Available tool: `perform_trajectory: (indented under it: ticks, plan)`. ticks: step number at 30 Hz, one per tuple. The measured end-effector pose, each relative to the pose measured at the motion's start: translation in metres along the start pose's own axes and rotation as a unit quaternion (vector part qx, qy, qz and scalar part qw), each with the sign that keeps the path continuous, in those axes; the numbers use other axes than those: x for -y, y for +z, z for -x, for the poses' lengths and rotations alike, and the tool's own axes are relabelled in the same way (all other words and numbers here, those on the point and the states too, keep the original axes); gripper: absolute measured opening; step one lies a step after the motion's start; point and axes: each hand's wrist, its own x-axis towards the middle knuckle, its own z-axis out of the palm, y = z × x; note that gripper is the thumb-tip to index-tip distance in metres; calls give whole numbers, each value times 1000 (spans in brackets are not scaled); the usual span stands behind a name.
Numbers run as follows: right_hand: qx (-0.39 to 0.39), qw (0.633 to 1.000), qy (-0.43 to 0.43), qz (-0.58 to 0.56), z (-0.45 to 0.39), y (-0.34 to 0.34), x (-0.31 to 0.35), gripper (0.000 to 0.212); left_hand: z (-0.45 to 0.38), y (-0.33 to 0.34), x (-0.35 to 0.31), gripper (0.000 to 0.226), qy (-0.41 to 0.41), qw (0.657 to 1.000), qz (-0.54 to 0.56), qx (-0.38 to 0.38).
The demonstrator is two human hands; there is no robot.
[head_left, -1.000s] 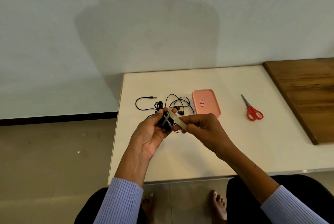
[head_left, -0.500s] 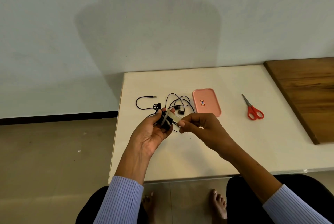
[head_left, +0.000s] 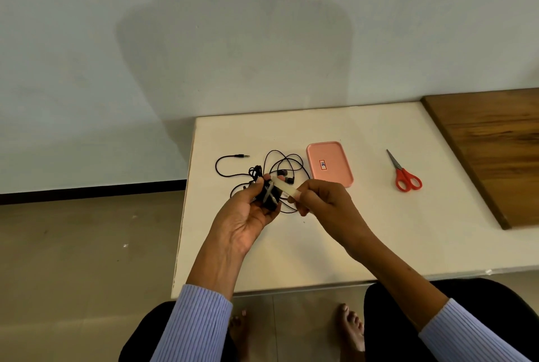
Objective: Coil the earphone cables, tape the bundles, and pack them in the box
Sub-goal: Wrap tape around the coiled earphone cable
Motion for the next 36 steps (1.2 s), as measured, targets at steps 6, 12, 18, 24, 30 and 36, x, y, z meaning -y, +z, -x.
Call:
perform_trajectory:
  ticks: [6, 12, 18, 24, 30, 36]
  plan:
    - [-136, 990, 37, 14, -2, 1, -6, 22, -1, 5, 6, 20, 16, 997, 70, -29]
    - [-68, 960, 174, -207, 6, 3, 4, 43, 9, 6, 10, 17, 19, 995, 103, -5]
    - [-79, 933, 124, -329, -3, -4, 8, 19, 23, -4, 18, 18, 182, 934, -277, -129]
    - [-14, 989, 121, -81, 3, -2, 15, 30, 24, -1, 11, 20, 166, 946, -272, -55]
    - [17, 991, 124, -40, 6, 5, 17, 40, 21, 3, 10, 20, 154, 948, -276, -24]
    - [17, 982, 144, -118, 7, 6, 14, 33, 24, 6, 12, 20, 180, 934, -305, -52]
